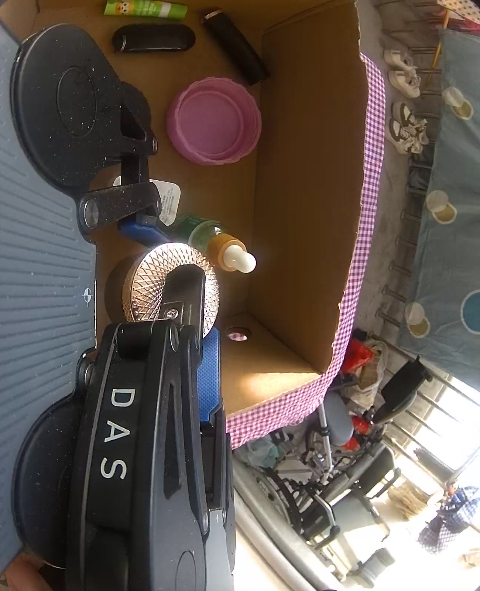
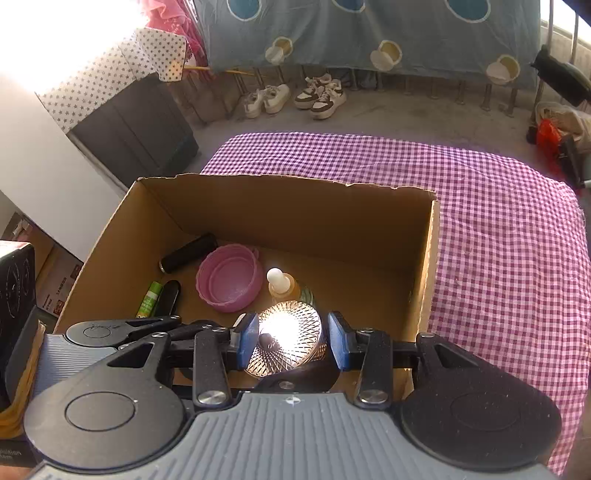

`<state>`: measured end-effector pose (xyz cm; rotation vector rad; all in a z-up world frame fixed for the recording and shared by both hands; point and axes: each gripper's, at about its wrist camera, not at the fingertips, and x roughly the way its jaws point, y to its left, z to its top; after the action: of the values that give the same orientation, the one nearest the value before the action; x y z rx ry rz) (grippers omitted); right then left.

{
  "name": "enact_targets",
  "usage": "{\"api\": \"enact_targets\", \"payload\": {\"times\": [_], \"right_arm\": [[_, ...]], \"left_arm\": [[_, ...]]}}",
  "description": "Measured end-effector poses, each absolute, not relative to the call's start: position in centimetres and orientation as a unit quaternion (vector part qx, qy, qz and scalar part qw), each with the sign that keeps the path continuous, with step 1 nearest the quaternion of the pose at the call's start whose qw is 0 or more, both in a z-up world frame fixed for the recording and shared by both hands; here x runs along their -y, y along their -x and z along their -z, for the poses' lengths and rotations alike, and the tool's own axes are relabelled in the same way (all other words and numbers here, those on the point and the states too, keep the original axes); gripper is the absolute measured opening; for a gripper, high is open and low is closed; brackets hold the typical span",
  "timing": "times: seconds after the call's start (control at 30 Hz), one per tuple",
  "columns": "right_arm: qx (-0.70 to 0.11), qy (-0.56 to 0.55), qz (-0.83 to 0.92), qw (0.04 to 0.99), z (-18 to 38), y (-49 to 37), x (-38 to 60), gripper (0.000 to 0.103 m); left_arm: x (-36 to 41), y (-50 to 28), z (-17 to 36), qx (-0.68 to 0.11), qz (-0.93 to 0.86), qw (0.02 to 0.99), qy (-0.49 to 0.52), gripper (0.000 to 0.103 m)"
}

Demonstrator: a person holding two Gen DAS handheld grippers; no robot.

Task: Organize rigid objects
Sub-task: 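Carry the gold-lidded jar into the box and open the right tool, then move the right tool to the white plastic tub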

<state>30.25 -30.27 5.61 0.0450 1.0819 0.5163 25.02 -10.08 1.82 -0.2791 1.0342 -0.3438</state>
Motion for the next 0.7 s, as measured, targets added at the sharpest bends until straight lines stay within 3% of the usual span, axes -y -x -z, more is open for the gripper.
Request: {"api": "enact_targets", "payload": {"times": [0.47,0.7], "right_arm": [[-0.493,-0.031,-0.244,0.835,-5.4,-31.1,31.7,0.043],[-0.448,-0.095,-0.26,0.85,-8.1,-28.5,34.3,0.043]], "left_arm": [[10.7,-24.9,-2.0,-0.486,0.16,0.843,0.165,0.06],[10.5,-22.2,-4.3,-0.453,0.18,0.861,0.147,0.076]]}}
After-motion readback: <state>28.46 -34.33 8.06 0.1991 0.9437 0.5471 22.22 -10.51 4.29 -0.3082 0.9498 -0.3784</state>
